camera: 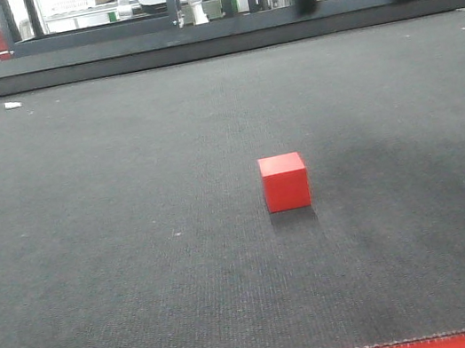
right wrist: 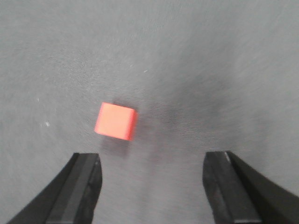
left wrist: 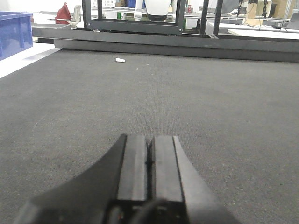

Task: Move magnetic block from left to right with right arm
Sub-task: 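Lower the open right gripper over the red cube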

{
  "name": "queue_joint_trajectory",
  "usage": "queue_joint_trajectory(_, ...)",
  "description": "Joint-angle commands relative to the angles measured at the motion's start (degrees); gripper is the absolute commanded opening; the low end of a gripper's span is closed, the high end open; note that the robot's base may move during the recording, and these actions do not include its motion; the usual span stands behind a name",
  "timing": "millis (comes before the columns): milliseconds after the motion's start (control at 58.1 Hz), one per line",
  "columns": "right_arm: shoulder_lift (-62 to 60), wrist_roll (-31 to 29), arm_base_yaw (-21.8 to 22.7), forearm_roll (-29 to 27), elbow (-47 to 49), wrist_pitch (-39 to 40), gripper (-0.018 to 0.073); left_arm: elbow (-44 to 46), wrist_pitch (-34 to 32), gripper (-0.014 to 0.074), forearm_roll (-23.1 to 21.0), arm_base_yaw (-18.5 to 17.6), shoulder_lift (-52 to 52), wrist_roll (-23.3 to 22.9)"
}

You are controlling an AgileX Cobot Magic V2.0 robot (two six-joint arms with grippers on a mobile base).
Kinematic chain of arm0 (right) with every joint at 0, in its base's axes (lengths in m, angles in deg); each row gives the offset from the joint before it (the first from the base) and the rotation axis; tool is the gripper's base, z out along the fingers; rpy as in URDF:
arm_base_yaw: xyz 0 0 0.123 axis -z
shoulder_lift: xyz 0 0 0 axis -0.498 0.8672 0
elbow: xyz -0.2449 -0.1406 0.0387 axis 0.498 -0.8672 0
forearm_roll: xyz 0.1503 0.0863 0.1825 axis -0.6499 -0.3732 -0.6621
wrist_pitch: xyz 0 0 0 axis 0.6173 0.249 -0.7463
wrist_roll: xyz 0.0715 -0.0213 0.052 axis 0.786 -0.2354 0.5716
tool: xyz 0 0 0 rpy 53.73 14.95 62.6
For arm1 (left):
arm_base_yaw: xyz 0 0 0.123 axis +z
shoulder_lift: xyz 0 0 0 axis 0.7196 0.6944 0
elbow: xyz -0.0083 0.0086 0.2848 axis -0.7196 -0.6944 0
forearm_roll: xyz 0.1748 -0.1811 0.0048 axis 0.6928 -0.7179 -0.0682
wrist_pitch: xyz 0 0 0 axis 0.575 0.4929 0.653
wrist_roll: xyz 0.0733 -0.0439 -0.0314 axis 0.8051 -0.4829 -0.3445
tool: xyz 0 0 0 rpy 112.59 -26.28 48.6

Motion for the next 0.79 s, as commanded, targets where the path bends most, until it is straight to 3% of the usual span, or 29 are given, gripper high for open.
queue_joint_trajectory(0,2.7,5.4,-1.6,2.4,4.8,0.6,0.056,-0.5,-4.9,-0.0126,-0.3,0.0,-0.8,-0.3)
queue_joint_trajectory(241,12.0,7.0,-3.4,2.3,8.3,-0.5,0.056,-0.5,-4.9,-0.0126,-0.3,0.0,-0.8,-0.3)
queue_joint_trajectory(775,23.5,7.3,-2.6,1.0,14.1,-1.1,0.056,-0.5,-4.9,-0.0126,-0.3,0.0,-0.8,-0.3)
